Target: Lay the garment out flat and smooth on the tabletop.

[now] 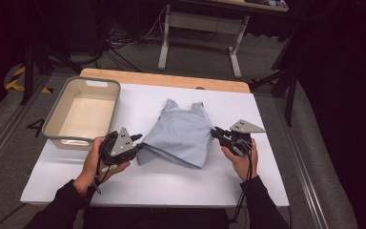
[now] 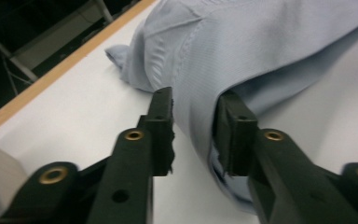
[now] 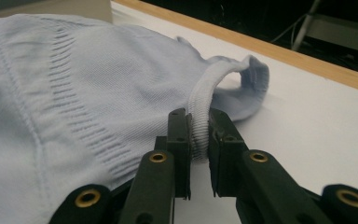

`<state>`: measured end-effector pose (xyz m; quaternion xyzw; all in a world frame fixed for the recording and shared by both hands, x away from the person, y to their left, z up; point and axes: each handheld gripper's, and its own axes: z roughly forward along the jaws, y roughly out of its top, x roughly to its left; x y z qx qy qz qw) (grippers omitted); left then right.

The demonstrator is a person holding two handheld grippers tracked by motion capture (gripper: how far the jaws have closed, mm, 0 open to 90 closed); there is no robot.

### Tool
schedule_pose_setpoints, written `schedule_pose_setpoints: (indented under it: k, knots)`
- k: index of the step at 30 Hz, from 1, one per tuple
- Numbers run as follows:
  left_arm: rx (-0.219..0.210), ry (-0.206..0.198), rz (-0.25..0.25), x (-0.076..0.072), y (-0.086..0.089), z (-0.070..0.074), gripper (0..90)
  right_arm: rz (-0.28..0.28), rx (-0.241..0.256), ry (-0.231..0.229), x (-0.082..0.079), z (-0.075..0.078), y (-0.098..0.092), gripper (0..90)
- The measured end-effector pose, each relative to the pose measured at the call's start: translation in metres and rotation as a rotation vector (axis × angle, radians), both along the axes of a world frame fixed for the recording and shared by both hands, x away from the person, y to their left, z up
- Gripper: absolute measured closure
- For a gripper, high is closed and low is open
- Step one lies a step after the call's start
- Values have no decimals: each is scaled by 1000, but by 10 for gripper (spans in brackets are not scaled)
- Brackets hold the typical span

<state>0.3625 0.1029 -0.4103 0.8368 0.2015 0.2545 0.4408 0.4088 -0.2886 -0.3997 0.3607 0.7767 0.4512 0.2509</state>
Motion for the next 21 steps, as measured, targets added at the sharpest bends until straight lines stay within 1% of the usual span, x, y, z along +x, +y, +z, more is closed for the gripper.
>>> schedule_pose_setpoints:
  k: [2, 3, 7, 10, 14, 17, 19, 21]
  knots:
    - [2, 29, -11, -1, -2, -6, 630, -26, -15, 11, -3, -3, -8, 806]
    - [20, 32, -19, -1, -3, -8, 612, -34, -21, 23, -4, -6, -12, 807]
    - [-5, 60, -17, 1, -7, -12, 552, -87, -54, 65, -6, -15, -30, 806]
    - [-24, 77, -22, 3, -8, -13, 519, -122, -57, 87, -5, -19, -41, 804]
    - [-61, 80, -36, 5, -6, -12, 465, -163, -70, 109, 1, -22, -50, 799]
    - [-66, 81, -20, 6, -5, -12, 438, -177, -82, 114, 4, -24, -53, 796]
    - [-87, 84, -25, 6, -1, -11, 408, -193, -112, 111, 6, -24, -53, 795]
    - [-127, 73, -25, 4, 4, -7, 390, -204, -126, 107, 6, -24, -54, 795]
